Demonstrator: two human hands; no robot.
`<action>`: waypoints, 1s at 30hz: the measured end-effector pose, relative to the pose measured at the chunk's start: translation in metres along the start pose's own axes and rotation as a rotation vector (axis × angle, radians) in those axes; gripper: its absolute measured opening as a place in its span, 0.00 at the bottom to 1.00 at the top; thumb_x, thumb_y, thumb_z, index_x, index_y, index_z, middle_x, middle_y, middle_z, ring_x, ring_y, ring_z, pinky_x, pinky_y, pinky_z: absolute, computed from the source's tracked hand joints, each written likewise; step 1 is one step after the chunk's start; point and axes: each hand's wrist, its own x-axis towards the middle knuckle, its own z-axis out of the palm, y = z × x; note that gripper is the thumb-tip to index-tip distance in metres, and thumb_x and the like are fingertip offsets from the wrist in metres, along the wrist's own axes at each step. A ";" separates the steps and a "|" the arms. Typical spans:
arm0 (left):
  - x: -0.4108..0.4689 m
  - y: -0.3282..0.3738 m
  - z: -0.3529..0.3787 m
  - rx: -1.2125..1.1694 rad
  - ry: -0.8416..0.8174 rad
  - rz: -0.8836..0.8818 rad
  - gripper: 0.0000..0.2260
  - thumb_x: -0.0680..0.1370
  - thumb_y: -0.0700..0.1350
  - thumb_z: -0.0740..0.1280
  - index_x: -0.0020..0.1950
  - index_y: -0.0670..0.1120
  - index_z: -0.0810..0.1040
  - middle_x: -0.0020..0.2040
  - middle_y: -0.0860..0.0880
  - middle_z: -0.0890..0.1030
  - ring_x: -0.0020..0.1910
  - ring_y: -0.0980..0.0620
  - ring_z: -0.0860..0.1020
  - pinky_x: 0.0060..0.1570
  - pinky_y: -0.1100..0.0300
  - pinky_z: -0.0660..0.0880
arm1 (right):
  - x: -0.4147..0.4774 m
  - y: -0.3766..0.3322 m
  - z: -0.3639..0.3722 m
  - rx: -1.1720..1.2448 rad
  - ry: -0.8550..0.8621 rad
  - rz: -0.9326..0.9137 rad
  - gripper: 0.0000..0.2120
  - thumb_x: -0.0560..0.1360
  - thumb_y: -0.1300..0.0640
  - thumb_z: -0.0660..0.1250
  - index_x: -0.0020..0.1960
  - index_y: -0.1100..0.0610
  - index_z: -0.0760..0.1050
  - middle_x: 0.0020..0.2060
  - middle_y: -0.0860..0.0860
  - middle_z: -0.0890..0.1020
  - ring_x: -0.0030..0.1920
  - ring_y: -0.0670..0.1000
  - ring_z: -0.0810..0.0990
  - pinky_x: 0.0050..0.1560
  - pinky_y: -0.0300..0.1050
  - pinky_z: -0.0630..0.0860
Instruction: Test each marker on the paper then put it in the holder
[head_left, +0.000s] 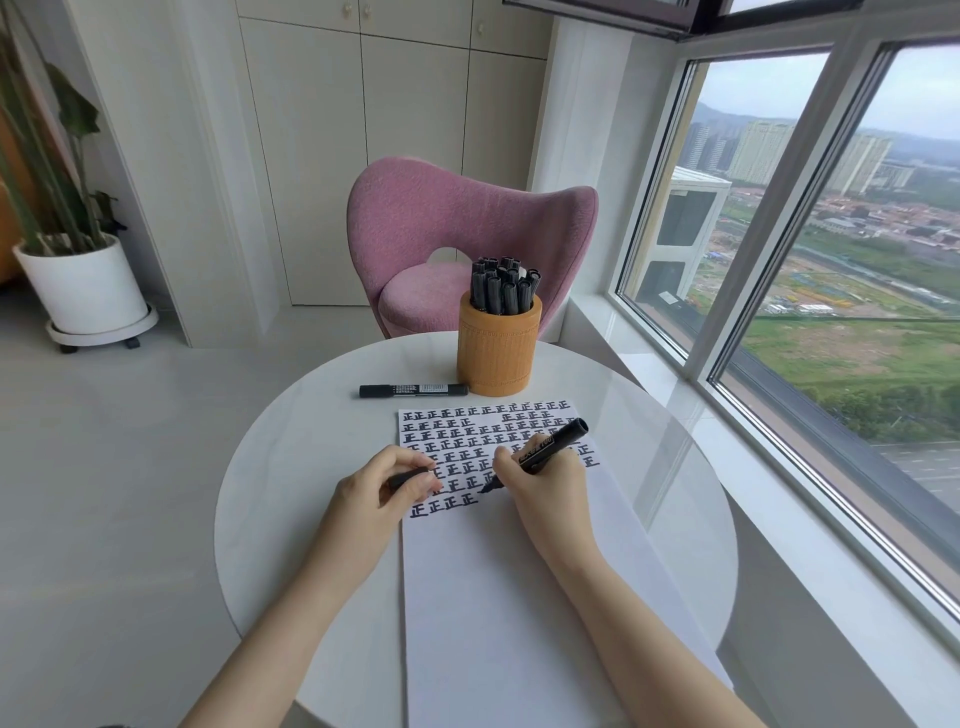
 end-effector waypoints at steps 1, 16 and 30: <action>0.000 0.000 0.000 0.001 -0.001 0.000 0.03 0.76 0.36 0.67 0.47 0.43 0.77 0.40 0.49 0.85 0.38 0.60 0.81 0.42 0.74 0.72 | 0.000 0.000 0.000 -0.004 0.000 -0.001 0.20 0.73 0.62 0.67 0.30 0.55 0.58 0.24 0.48 0.61 0.27 0.46 0.57 0.27 0.38 0.57; -0.001 0.000 0.000 0.003 -0.001 0.014 0.03 0.76 0.36 0.67 0.48 0.41 0.77 0.41 0.48 0.85 0.38 0.61 0.81 0.42 0.75 0.72 | -0.001 -0.001 -0.002 0.006 0.011 0.006 0.20 0.72 0.63 0.66 0.30 0.54 0.57 0.24 0.47 0.61 0.27 0.45 0.57 0.27 0.38 0.56; -0.001 0.002 0.000 0.020 0.007 0.007 0.03 0.76 0.37 0.67 0.47 0.43 0.77 0.40 0.49 0.85 0.38 0.62 0.81 0.41 0.75 0.71 | 0.001 0.002 -0.001 0.017 0.015 -0.009 0.21 0.73 0.62 0.66 0.29 0.53 0.57 0.21 0.44 0.61 0.26 0.45 0.58 0.27 0.37 0.58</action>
